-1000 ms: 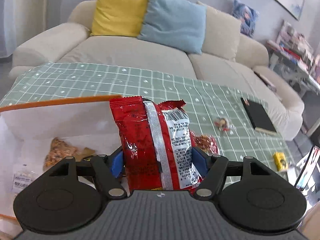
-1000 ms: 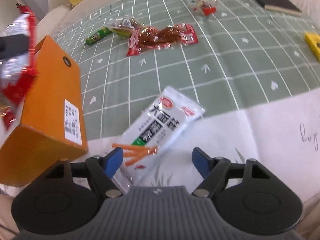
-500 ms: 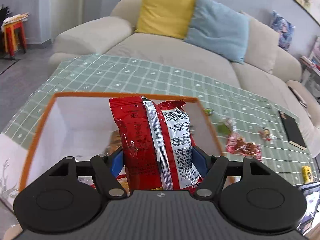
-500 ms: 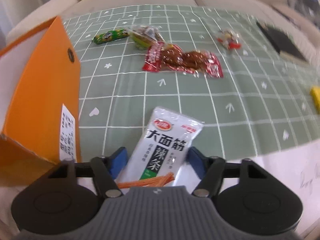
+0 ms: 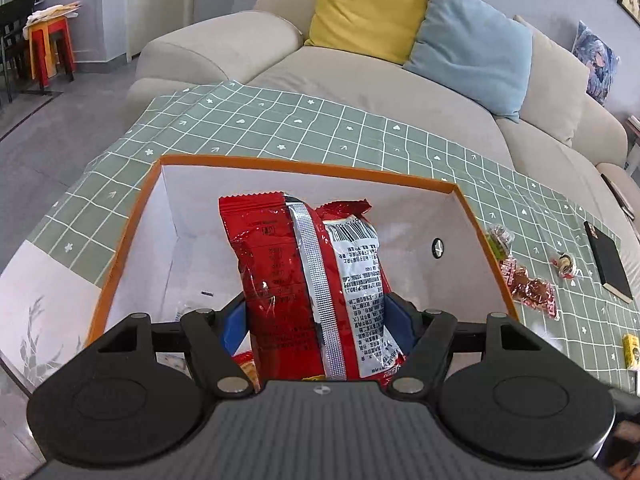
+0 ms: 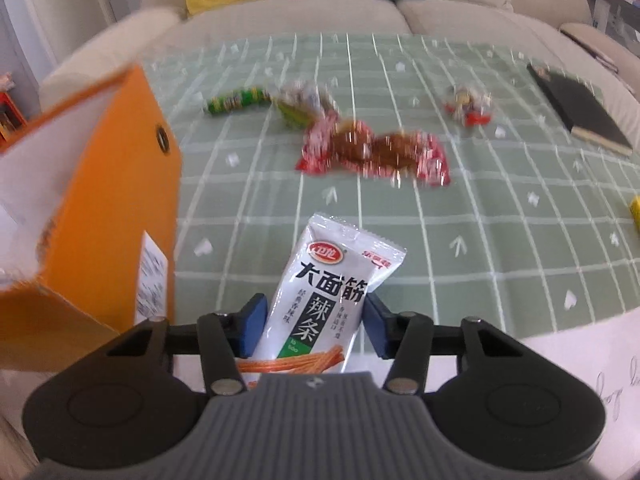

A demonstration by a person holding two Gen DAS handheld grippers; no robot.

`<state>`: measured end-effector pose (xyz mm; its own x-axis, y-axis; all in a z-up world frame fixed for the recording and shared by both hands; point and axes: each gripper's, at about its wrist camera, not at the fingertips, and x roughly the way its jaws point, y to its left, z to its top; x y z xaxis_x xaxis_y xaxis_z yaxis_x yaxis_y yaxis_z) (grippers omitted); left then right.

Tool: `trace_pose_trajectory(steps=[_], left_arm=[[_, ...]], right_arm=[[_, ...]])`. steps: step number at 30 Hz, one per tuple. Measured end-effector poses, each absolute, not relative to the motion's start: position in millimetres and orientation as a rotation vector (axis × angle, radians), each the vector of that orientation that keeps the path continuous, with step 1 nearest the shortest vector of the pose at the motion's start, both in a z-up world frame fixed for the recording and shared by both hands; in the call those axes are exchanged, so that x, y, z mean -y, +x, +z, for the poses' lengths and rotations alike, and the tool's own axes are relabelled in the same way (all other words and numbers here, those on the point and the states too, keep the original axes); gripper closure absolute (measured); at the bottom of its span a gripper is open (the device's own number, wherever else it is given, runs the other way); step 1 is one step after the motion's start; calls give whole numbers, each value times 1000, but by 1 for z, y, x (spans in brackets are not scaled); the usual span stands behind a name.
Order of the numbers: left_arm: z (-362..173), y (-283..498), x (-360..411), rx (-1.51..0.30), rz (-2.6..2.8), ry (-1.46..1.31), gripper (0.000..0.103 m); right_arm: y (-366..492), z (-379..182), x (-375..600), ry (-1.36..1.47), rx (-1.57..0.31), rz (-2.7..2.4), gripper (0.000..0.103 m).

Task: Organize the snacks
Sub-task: 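Carry the red chip bag with left tool while right tool carries the white packet into the box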

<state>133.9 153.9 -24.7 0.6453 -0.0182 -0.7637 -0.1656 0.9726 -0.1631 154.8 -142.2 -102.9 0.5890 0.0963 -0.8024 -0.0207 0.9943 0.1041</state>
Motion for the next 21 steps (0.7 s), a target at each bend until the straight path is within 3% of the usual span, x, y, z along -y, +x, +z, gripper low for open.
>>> trace_pose_trajectory(steps=[11, 16, 21], left_arm=[[-6, 144, -174, -863, 118, -24, 23], [-13, 153, -170, -919, 94, 85, 23], [-28, 162, -164, -989, 62, 163, 23]], right_arm=[[161, 4, 121, 122, -653, 269, 53], [173, 23, 72, 113, -689, 501, 53], [184, 3, 12, -38, -787, 582, 53]])
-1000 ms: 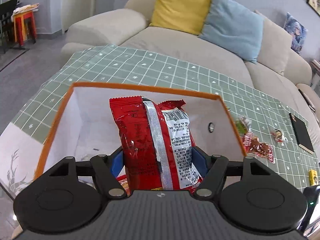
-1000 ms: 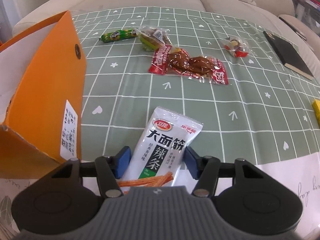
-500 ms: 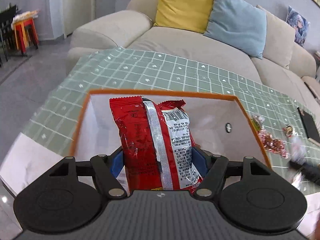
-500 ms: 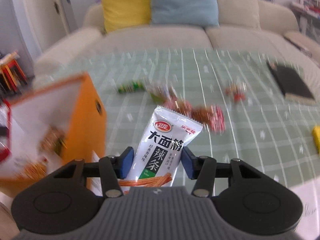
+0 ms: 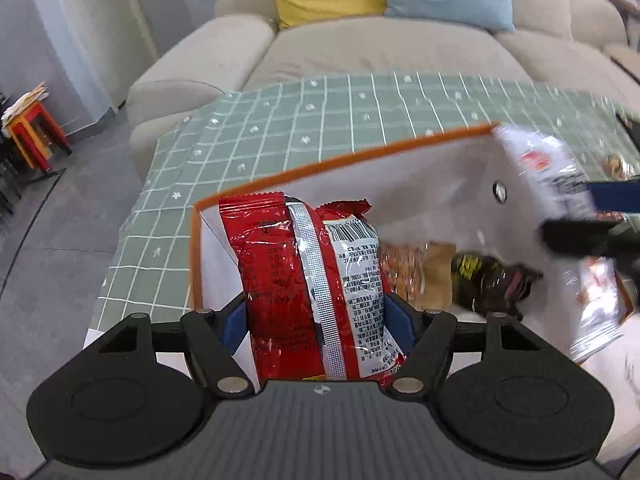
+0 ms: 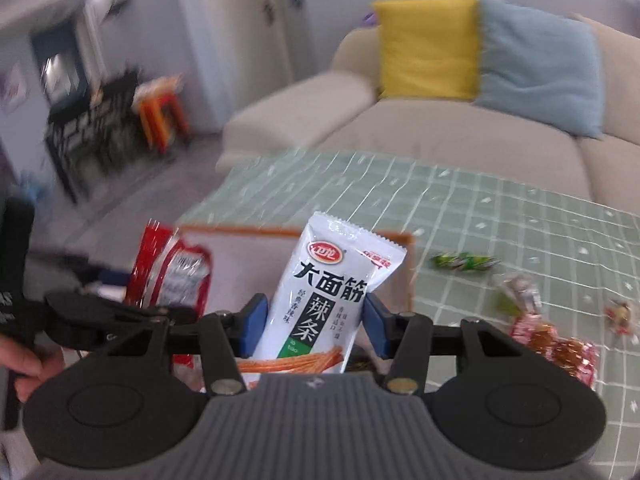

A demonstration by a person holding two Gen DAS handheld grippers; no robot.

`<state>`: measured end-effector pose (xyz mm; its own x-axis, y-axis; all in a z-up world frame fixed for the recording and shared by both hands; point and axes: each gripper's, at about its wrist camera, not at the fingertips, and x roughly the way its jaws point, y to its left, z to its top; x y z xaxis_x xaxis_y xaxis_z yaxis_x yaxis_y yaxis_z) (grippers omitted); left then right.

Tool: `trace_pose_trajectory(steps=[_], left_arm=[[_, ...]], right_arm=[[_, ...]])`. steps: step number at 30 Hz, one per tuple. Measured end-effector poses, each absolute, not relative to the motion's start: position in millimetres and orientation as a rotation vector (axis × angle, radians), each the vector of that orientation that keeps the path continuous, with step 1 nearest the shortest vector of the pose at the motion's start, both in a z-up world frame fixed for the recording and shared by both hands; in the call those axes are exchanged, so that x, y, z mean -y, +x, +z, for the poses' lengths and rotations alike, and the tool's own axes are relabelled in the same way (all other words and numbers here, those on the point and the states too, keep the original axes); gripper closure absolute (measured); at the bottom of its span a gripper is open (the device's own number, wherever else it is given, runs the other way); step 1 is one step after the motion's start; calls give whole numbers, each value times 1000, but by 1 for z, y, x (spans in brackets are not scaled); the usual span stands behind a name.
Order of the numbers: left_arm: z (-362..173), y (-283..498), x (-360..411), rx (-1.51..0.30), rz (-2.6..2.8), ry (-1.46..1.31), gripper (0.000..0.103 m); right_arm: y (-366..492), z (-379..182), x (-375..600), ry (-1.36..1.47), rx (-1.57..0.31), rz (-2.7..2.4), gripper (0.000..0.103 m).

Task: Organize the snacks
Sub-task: 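Carry the red chip bag with left tool while right tool carries the white packet into the box, then open left tool dropping the chip bag while right tool releases the white packet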

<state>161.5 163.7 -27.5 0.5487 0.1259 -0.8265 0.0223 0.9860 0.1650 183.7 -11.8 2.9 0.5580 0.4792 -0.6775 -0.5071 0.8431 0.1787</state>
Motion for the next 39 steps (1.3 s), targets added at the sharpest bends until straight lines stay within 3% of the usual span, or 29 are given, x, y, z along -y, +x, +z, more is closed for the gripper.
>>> trace_pose_trajectory(steps=[13, 25, 39], left_arm=[[-63, 183, -163, -1093, 55, 172, 22], [-68, 177, -161, -1086, 75, 165, 13], [-33, 156, -154, -937, 136, 96, 12]], right_arm=[[201, -53, -47, -299, -955, 618, 53], [202, -69, -53, -338, -978, 594, 50], [175, -34, -20, -229, -883, 638, 32]])
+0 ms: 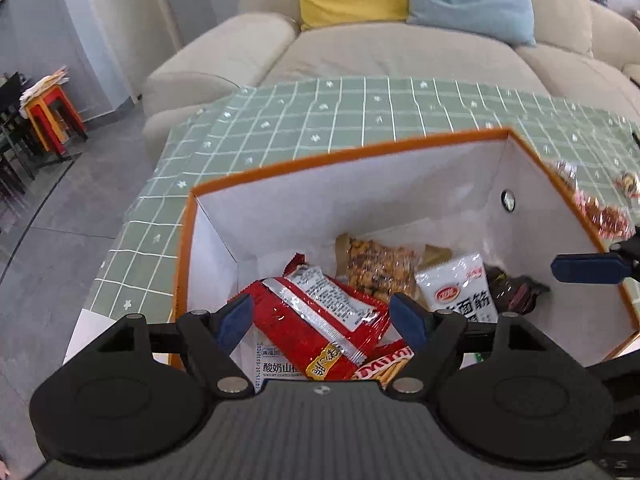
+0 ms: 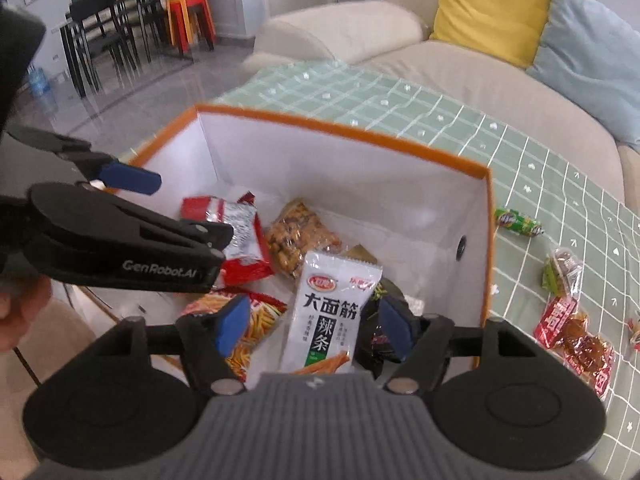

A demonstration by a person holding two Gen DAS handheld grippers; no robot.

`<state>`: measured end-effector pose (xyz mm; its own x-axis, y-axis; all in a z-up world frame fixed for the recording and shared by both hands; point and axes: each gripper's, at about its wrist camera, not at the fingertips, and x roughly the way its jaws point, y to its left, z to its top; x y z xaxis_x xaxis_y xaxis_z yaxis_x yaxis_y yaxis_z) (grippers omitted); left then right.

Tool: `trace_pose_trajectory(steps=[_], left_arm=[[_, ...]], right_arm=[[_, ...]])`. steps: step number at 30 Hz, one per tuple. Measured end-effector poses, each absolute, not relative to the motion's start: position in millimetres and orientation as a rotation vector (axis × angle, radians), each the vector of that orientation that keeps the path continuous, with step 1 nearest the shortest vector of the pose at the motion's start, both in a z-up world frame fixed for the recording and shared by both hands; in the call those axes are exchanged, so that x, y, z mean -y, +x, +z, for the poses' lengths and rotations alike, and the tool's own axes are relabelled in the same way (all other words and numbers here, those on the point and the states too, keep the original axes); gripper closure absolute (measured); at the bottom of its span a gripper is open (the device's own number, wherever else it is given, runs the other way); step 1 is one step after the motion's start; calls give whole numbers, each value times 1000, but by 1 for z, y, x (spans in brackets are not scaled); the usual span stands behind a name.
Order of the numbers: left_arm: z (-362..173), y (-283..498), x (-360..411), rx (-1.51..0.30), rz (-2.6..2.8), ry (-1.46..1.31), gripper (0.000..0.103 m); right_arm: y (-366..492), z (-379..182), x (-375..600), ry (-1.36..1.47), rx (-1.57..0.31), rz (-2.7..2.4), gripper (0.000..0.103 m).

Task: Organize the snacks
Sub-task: 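Open left tool dropping the chip bag while right tool releases the white packet, then move both tools back from the box toward the remaining snacks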

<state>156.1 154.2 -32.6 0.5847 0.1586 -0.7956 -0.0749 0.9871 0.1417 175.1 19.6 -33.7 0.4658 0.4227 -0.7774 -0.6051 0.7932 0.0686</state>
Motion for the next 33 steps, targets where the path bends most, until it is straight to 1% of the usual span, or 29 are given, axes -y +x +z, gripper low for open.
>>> trace_pose_trajectory(steps=[3, 5, 8, 10, 19, 22, 33], left_arm=[[-24, 149, -151, -897, 147, 73, 12], [-19, 144, -147, -869, 153, 63, 12], [-11, 139, -141, -833, 151, 54, 12], [-7, 135, -134, -811, 143, 55, 12], [9, 132, -89, -736, 7, 94, 12], [10, 136, -69, -731, -55, 114, 12], [6, 162, -1, -752, -213, 227, 12]], right_arm=[[169, -22, -8, -201, -845, 626, 30], [166, -14, 0, -182, -816, 614, 26], [159, -5, 15, -163, -770, 587, 25], [154, 1, 27, -152, -738, 570, 22], [143, 15, 93, -84, -647, 469, 20], [142, 12, 118, -80, -645, 431, 15], [164, -26, 195, -69, -721, 283, 15]])
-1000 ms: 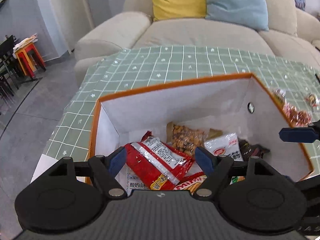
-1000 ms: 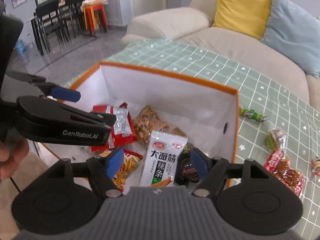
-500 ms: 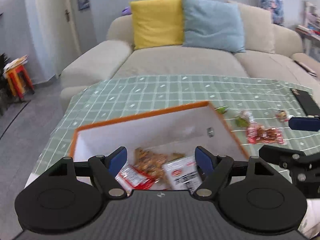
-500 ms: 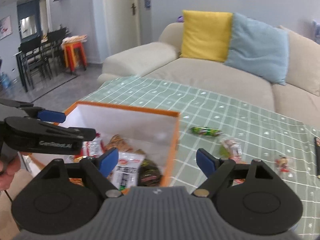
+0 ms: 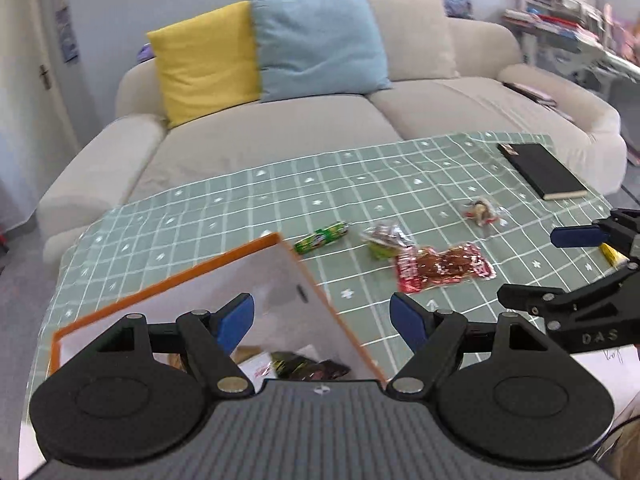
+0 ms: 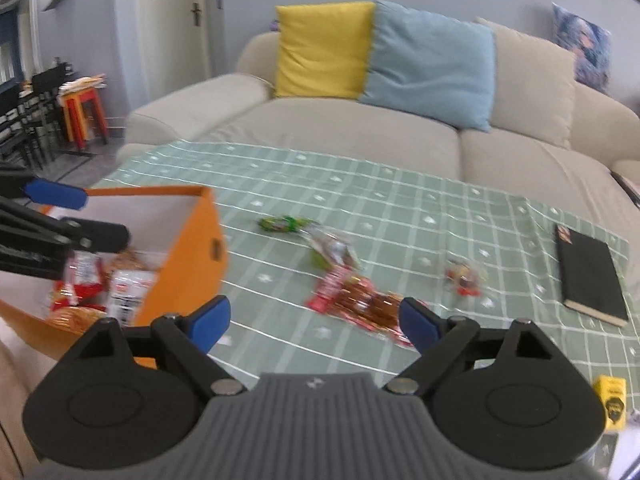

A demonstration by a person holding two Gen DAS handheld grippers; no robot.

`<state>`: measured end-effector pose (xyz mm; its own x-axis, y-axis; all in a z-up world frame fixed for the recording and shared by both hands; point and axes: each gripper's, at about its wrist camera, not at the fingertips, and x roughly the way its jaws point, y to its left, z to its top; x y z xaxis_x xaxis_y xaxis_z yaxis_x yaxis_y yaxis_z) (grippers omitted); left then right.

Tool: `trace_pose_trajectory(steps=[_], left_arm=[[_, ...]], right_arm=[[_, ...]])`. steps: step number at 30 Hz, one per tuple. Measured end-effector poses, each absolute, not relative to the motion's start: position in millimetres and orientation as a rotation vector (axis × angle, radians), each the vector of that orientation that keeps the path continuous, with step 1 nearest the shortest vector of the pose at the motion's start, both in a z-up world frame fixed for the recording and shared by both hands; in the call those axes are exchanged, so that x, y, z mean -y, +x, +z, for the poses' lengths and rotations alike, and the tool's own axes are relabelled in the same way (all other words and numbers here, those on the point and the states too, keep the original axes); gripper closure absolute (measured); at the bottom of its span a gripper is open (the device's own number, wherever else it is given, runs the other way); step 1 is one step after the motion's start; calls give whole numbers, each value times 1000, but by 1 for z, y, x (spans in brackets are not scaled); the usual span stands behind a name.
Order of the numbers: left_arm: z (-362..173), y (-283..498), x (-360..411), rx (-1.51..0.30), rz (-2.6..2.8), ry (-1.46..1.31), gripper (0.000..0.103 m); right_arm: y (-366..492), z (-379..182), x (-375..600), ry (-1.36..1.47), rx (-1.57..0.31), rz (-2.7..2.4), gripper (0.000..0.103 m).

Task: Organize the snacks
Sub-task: 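Move both tools back from the box toward the remaining snacks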

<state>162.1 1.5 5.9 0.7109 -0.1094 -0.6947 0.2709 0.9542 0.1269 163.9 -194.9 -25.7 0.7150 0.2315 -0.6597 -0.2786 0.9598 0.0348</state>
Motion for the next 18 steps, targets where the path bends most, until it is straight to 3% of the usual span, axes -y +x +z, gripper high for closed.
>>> trace_pose_trajectory(steps=[18], left_arm=[[-20, 249, 34, -801, -307, 458, 13]], right_arm=[[246, -83, 231, -36, -789, 189, 15]])
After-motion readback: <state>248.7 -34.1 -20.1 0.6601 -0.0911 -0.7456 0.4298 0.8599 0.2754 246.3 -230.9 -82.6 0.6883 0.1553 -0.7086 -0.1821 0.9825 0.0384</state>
